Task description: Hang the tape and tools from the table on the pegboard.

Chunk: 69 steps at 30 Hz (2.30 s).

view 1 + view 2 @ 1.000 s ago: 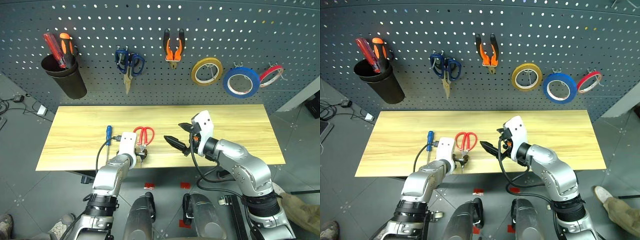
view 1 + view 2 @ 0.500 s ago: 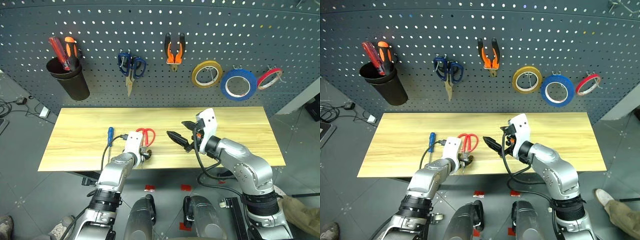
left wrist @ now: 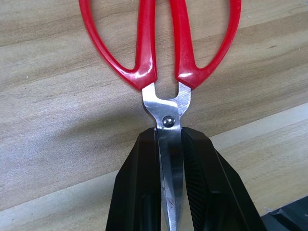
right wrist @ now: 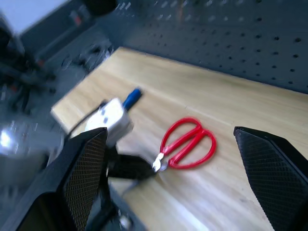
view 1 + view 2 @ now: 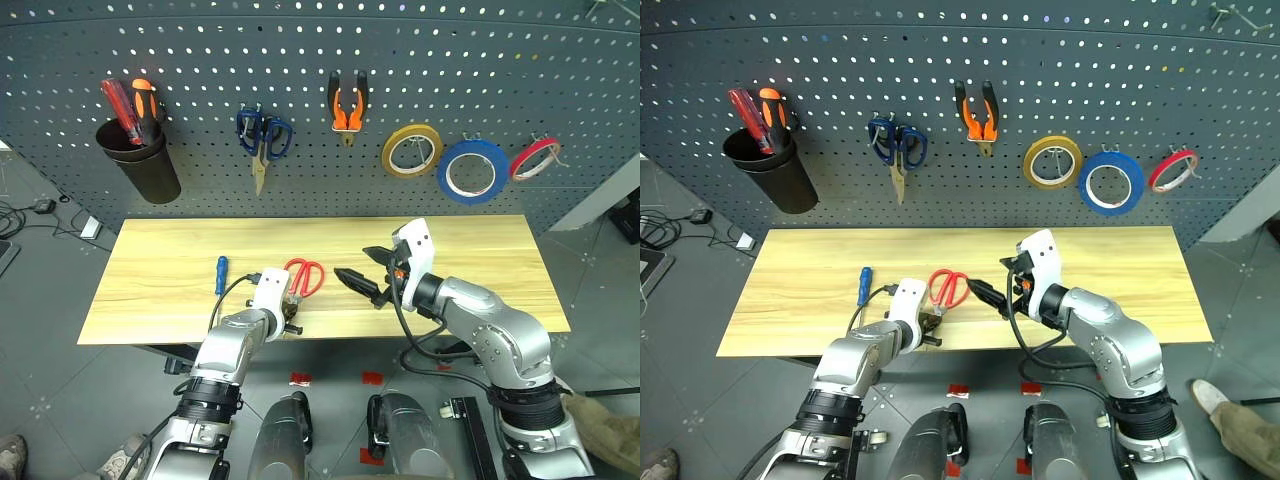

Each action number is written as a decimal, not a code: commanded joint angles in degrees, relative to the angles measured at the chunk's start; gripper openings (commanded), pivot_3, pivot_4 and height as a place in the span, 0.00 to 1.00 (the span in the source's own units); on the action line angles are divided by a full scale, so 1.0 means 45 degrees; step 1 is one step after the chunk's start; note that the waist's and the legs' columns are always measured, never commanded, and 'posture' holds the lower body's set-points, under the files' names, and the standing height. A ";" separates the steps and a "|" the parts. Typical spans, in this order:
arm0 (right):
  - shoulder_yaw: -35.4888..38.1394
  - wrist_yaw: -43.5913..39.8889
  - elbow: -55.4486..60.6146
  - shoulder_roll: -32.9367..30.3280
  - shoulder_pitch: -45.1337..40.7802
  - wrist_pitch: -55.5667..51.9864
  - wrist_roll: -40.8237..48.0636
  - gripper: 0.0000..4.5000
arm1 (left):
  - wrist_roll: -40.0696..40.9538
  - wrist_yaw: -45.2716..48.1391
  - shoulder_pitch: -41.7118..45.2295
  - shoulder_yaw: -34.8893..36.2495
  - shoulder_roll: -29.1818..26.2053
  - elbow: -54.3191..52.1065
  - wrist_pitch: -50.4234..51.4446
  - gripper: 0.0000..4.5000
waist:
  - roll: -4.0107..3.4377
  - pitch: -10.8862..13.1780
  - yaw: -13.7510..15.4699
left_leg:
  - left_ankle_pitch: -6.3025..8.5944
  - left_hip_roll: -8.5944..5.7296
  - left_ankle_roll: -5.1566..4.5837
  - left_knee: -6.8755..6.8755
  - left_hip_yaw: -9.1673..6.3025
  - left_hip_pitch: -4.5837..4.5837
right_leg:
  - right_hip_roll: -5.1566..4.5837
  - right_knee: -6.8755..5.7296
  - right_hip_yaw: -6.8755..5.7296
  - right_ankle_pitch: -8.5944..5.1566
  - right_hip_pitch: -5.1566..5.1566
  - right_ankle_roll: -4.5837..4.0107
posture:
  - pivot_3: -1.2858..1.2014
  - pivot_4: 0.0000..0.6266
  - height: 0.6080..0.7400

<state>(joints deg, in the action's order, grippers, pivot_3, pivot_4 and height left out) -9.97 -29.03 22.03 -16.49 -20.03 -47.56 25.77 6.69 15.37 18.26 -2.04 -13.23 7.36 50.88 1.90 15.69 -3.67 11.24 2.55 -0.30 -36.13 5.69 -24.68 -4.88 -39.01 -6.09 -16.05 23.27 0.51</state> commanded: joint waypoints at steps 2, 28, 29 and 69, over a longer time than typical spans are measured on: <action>-0.0628 -0.0833 0.0714 -0.0493 -0.0167 0.0728 -0.0110 1.00 | 0.0036 -0.0246 -0.0581 0.0603 -0.0253 0.0059 0.0450 0.08 | 0.0006 -0.0004 -0.0168 | 0.0000 0.0006 0.0000 0.0001 -0.0003 0.0002 | 0.0006 -0.0003 -0.0001 -0.0002 0.0000 0.0004 | 0.42 0.38 1.00; -0.1438 -0.1404 0.0752 -0.1022 -0.0421 0.1608 -0.0678 1.00 | -0.0848 0.0581 -0.2802 0.1417 -0.3391 -0.7783 -0.3947 0.08 | 0.0013 -0.0004 -0.0284 | -0.0002 -0.0002 0.0008 0.0006 -0.0003 -0.0020 | -0.0008 0.0009 0.0000 0.0004 0.0012 -0.0004 | 0.43 0.35 1.00; -0.1437 -0.1343 0.0775 -0.1020 -0.0418 0.1684 -0.0750 1.00 | -0.0964 0.0476 -0.3174 0.1550 -0.3329 -0.8184 -0.4544 0.08 | 0.0014 -0.0005 -0.0304 | -0.0004 -0.0001 0.0013 0.0007 -0.0001 -0.0020 | -0.0008 0.0010 0.0001 0.0004 0.0012 -0.0004 | 0.43 0.35 1.00; -0.0712 0.0461 0.0680 0.1315 -0.2302 0.3031 -0.1593 1.00 | -0.3013 -0.0533 -0.0884 0.1502 -0.2788 -0.4736 -0.9026 0.08 | 0.0089 -0.0071 -0.0328 | -0.0030 0.0004 0.0041 -0.0011 -0.0010 -0.0023 | -0.0003 -0.0007 -0.0021 0.0030 0.0011 -0.0017 | 0.42 0.33 1.00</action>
<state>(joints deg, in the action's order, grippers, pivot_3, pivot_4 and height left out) -13.14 -27.23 23.79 -10.99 -29.90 -35.34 18.86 -6.37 13.14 14.28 4.42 -25.58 -13.14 10.58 2.30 15.37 -5.15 11.11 2.57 -0.11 -36.18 5.64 -24.78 -4.90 -39.04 -6.18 -15.92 23.32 0.44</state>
